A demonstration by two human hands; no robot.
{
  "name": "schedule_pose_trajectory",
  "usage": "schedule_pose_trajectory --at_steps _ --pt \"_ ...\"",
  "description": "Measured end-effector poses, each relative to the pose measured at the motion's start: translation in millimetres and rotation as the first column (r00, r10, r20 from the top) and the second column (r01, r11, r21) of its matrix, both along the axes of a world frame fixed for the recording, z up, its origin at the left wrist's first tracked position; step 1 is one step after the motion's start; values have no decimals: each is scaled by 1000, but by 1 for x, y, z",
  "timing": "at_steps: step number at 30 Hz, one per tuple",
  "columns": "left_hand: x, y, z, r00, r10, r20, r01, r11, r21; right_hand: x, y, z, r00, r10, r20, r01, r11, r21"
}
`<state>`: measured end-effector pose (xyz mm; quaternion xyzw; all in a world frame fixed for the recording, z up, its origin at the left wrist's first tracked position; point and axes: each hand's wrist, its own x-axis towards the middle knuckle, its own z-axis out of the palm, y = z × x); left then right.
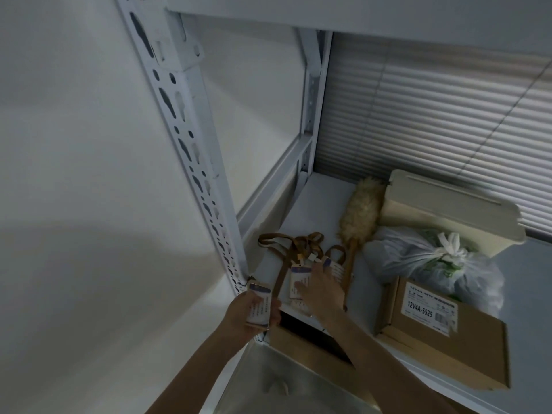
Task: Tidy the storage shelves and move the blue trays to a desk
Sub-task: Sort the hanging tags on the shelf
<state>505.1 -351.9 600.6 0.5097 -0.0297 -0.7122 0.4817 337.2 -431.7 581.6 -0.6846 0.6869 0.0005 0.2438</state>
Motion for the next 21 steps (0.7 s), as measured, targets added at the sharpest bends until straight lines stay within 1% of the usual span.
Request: schedule_pose_trajectory --at_steps 2,3,4,6,8,9,10,11,12,13,14,15,16,17,18,21 --pt "-4 -5 -2 999 -10 52 10 1000 1 11 2 0 993 9 -119 -9 1000 0" --pt "-6 -7 -4 998 -15 69 16 1000 -10 15 3 -1 991 -15 -131 15 1000 1" --pt "-8 -11 -5 996 -18 89 20 1000 -15 17 1 -5 993 -53 -105 53 999 4" --pt "-10 -18 -8 991 -3 136 3 1000 3 18 -4 -9 988 -154 2 154 987 41" --pt "-12 -26 -11 984 -10 180 8 1000 9 16 -6 -7 971 -218 98 211 974 78" --pt "-14 -29 -10 980 -18 198 15 1000 16 14 -7 -3 954 -243 176 237 970 52" --pt "-15 -32 -11 974 -32 225 25 999 31 10 -9 -1 914 -273 299 278 960 28" --pt "-17 -35 -12 965 -46 257 36 998 45 6 -9 2 844 -315 434 330 943 43" --pt "-19 -38 -12 958 -66 277 58 998 40 1 -9 4 741 -374 558 393 915 91" --pt "-24 -40 -8 963 -73 260 68 997 28 -5 -8 7 602 -460 653 438 874 212" --pt "-26 -43 -7 971 -61 231 60 998 8 -10 -5 12 446 -544 711 436 826 358" --pt "-30 -46 -5 975 -43 219 45 999 -4 -13 -2 17 317 -608 728 375 786 492" --pt "-34 -49 -5 975 -35 217 39 999 -12 -14 3 21 223 -641 734 294 762 577" --pt "-37 -51 -5 973 -27 230 30 999 -13 -14 7 21 219 -645 732 238 763 601" --pt "-39 -52 -8 972 -22 234 26 1000 -12 -13 10 20 291 -620 729 215 785 582" --pt "-37 -53 -14 951 -31 309 33 999 -2 -13 20 18 602 -435 670 179 891 418"
